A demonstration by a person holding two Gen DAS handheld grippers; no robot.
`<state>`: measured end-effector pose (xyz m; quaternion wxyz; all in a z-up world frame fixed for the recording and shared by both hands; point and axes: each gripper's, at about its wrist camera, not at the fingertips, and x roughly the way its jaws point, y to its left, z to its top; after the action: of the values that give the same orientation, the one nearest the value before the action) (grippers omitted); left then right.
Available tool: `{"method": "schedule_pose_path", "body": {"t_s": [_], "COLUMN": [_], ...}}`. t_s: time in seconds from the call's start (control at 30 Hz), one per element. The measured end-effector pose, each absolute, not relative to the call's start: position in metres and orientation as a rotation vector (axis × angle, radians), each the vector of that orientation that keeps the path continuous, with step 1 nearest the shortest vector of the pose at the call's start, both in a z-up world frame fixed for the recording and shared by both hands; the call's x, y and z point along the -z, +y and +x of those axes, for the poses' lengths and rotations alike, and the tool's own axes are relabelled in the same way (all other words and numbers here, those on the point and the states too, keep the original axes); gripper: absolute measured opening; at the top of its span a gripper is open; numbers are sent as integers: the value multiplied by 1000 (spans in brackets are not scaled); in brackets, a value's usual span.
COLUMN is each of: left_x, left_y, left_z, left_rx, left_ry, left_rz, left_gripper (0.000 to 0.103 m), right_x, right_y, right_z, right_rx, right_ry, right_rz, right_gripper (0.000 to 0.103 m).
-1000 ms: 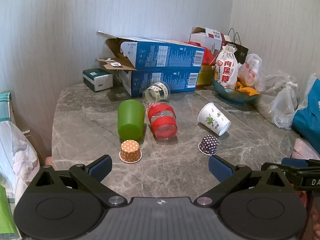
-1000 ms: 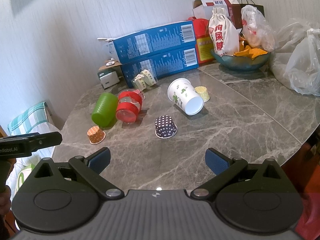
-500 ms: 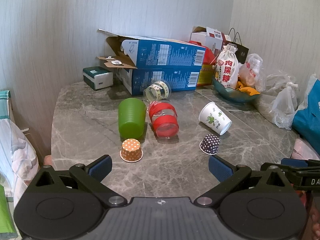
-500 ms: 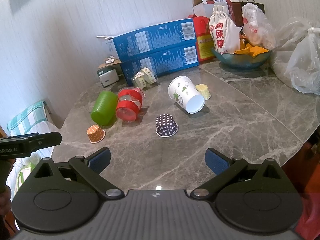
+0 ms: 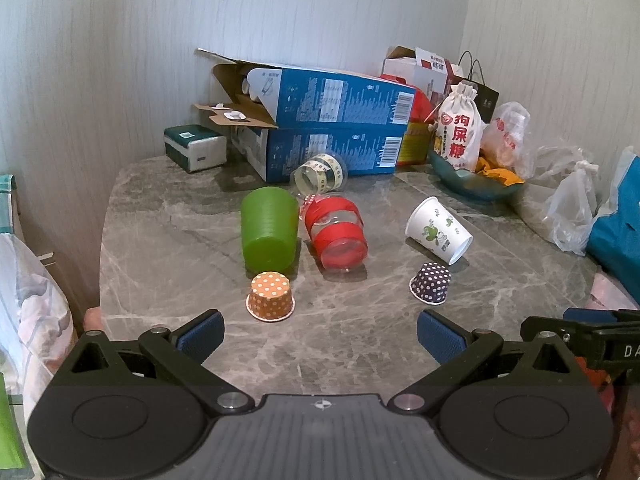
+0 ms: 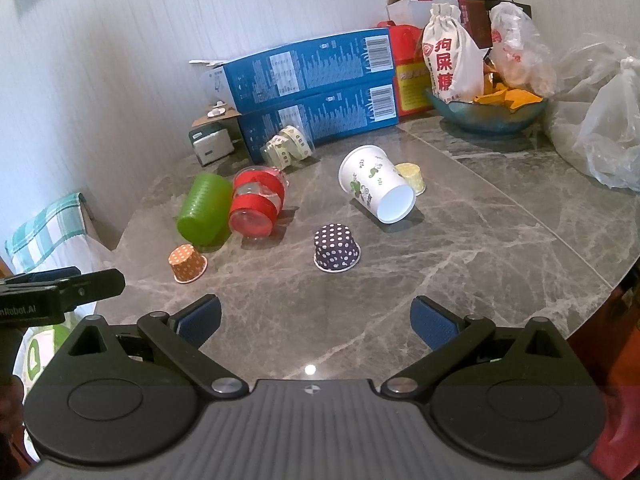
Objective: Flip cup upright
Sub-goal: 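Move the right gripper down to the red-banded clear cup lying sideways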
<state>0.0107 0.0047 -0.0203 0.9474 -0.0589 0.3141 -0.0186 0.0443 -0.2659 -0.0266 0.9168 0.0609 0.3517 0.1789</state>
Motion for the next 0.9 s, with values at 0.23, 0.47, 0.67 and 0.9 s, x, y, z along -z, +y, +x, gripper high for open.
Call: {"method": "schedule_pose_path", "body": {"t_s": [0.23,0.47,0.67,0.9], "left_x": [27,33,45,44], "left_y": [18,40,54,74], "left_z": [14,23,25,16], "left_rx": [73,145,165,156], "left_ry": [623,612,661,627], "left_rz": [-141,-204,-261,-288], "left_gripper": [103,103,103,103], "right_x": [26,18,21,46], "right_y": [-248,-233,-198,-157], "right_z": [55,84,138,216], "right_rx": [-375,-493,-487,-480], "right_ry": [738,698,813,953], "right_rz": [107,185,113,94], "right_gripper": [102,102,102,100]}}
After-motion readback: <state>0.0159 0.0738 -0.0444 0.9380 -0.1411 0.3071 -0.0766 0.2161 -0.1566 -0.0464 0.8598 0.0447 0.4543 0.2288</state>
